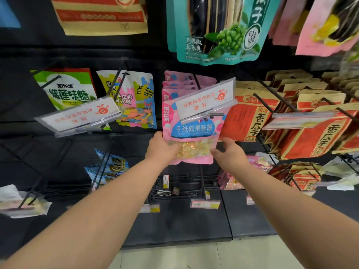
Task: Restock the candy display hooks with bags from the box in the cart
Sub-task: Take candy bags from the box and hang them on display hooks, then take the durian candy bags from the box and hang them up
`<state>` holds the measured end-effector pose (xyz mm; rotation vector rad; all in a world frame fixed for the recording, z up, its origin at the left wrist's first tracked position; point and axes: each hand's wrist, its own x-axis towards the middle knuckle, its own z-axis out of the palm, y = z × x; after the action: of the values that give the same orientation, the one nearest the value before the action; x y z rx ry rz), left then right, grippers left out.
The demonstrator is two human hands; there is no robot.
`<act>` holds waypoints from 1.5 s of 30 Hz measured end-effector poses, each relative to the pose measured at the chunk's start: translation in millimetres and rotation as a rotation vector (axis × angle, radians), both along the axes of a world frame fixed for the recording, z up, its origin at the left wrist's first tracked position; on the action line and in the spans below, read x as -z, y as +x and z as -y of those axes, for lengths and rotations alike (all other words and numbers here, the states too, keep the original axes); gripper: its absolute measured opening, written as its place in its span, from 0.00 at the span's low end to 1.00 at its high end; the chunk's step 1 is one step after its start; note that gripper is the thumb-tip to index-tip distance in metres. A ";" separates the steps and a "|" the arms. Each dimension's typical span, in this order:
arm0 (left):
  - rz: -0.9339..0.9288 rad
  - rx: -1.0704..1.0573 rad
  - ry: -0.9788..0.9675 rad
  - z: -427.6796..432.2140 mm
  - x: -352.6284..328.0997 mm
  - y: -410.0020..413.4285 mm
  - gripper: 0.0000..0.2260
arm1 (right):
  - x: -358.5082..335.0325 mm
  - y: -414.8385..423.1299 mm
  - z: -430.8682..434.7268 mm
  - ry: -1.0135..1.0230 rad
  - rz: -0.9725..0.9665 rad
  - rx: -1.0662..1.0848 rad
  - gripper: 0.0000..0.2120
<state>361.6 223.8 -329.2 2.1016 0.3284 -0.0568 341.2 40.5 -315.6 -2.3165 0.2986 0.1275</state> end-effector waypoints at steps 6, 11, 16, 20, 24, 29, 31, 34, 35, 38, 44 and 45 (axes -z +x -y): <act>0.009 0.196 0.575 -2.3 -14.2 -35.7 0.30 | -17.9 -27.9 1.1 -0.519 0.051 -0.338 0.27; -0.053 0.352 0.890 -7.3 -37.6 -74.3 0.38 | -45.1 -51.3 -3.6 -0.757 0.100 -0.541 0.30; -0.123 0.372 0.981 -16.2 -62.1 -116.2 0.38 | -67.5 -78.4 -9.9 -0.793 0.155 -0.643 0.30; -0.144 0.295 0.957 -24.6 -77.3 -152.5 0.38 | -77.3 -98.2 -20.7 -0.828 0.202 -0.739 0.32; -0.182 0.201 0.974 -42.0 -86.7 -196.5 0.38 | -85.2 -117.3 -44.5 -0.803 0.222 -0.865 0.31; -0.259 0.081 0.987 -81.8 -93.9 -252.5 0.38 | -90.3 -145.7 -90.6 -0.771 0.252 -1.019 0.30; -0.281 0.038 0.979 -101.2 -98.0 -274.9 0.38 | -93.1 -160.3 -111.9 -0.761 0.278 -1.062 0.30; -0.302 -0.037 0.976 -131.8 -100.3 -307.8 0.38 | -98.4 -183.5 -143.7 -0.749 0.308 -1.128 0.29; -0.304 -0.062 0.984 -142.1 -99.7 -318.2 0.38 | -100.3 -191.1 -154.3 -0.752 0.321 -1.149 0.28; -0.303 -0.117 0.981 -173.6 -100.4 -348.9 0.38 | -105.5 -215.6 -189.7 -0.757 0.374 -1.199 0.28; -0.357 -0.190 0.916 -253.6 -103.1 -430.6 0.38 | -104.7 -278.2 -290.9 -0.744 0.374 -1.279 0.31; -0.371 -0.206 0.909 -270.5 -102.1 -447.8 0.38 | -103.5 -291.2 -311.3 -0.739 0.382 -1.297 0.31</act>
<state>-86.2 494.3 -227.1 2.9364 0.9267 -0.2080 50.0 351.9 -212.0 -2.7676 -1.6080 0.2190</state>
